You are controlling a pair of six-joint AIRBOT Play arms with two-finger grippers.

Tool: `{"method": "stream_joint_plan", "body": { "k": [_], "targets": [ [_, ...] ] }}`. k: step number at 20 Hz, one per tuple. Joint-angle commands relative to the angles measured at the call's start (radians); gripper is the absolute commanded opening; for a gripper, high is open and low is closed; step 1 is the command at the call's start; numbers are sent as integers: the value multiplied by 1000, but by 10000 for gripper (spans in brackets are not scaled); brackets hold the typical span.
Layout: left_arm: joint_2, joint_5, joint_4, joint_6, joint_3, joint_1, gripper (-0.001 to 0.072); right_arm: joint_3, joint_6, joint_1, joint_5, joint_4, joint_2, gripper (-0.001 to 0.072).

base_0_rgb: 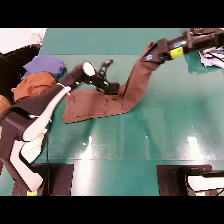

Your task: Fold the shirts.

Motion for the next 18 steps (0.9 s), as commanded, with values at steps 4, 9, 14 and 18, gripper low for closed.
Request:
{"method": "stream_joint_plan", "body": {
  "k": [4,9,14,18],
  "targets": [
    [271,-181,259,3,87,341,26,23,-61,323,-287,110,-129,17],
    [434,-220,275,7,90,569,26,126,-252,555,-435,148,-336,502],
    [455,-279,270,8,90,595,26,106,-197,453,-194,48,-327,445],
    [454,-296,235,8,90,595,26,-227,-151,255,-182,-139,-154,445]
  ]
}}
